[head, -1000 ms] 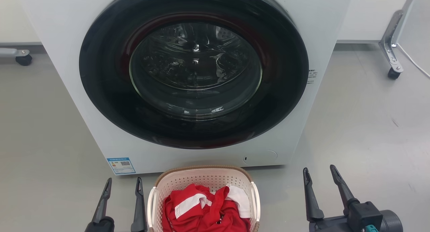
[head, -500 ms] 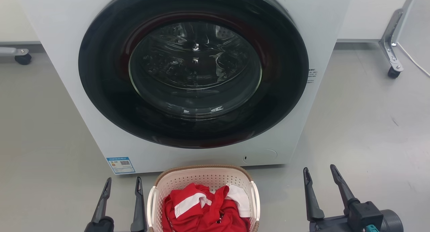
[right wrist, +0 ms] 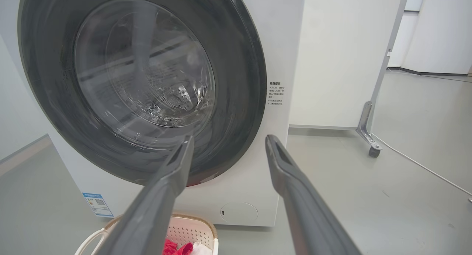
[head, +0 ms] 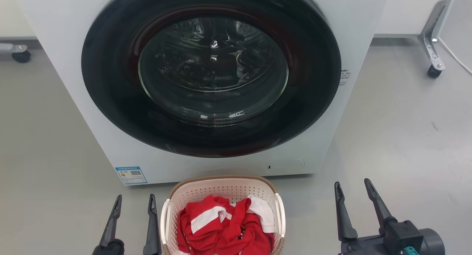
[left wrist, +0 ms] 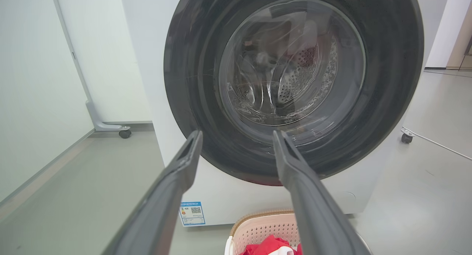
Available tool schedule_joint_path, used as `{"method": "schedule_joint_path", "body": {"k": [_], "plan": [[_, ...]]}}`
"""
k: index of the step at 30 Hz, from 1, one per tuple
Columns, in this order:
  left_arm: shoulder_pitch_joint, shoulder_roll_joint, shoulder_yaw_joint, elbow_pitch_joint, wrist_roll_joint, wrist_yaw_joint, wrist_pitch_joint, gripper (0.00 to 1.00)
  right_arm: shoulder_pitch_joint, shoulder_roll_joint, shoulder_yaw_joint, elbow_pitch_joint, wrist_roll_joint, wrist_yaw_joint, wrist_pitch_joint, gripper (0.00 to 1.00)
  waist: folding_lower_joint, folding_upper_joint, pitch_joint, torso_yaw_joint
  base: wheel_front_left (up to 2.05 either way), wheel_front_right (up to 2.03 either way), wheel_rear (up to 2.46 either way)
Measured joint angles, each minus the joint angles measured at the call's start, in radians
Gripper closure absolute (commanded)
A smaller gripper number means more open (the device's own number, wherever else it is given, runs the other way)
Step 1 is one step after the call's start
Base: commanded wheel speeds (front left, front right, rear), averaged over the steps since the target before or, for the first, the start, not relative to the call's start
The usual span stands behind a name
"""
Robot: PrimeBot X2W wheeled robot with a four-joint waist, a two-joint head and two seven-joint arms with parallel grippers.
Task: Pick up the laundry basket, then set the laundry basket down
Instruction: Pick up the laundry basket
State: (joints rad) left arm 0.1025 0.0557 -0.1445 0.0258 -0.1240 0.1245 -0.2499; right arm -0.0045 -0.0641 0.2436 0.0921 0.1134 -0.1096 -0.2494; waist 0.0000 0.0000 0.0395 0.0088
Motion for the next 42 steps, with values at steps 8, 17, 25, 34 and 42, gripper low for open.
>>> {"method": "schedule_joint_path", "body": {"k": [8,17,25,34,42], "plan": [[-0.016,0.000,-0.001,-0.005,0.000,0.000,0.000,0.00,-0.008,0.000,-0.010,-0.019,-0.001,0.005,0.000,0.00,0.0000,0.0000,0.055,0.001,0.00,0.00,0.00],[-0.135,-0.002,-0.007,0.031,-0.003,-0.003,0.000,0.00,-0.114,-0.011,-0.037,-0.004,-0.001,0.023,0.000,0.00,0.0001,0.0001,0.164,0.005,0.00,0.00,0.00],[-0.258,-0.007,-0.012,0.125,-0.005,-0.015,-0.003,0.00,-0.215,-0.018,-0.052,0.051,-0.002,0.037,-0.007,0.00,0.0002,0.0001,0.277,0.015,0.00,0.00,0.00],[-0.404,-0.013,-0.012,0.236,-0.015,-0.029,-0.003,0.00,-0.321,-0.018,-0.071,0.122,0.000,0.048,-0.007,0.00,0.0003,0.0001,0.409,0.029,0.00,0.00,0.00],[-0.527,-0.018,-0.033,0.348,-0.061,-0.037,-0.003,0.00,-0.424,-0.018,-0.081,0.201,0.004,0.049,-0.007,0.00,0.0003,0.0002,0.528,0.044,0.00,0.00,0.00]]}}
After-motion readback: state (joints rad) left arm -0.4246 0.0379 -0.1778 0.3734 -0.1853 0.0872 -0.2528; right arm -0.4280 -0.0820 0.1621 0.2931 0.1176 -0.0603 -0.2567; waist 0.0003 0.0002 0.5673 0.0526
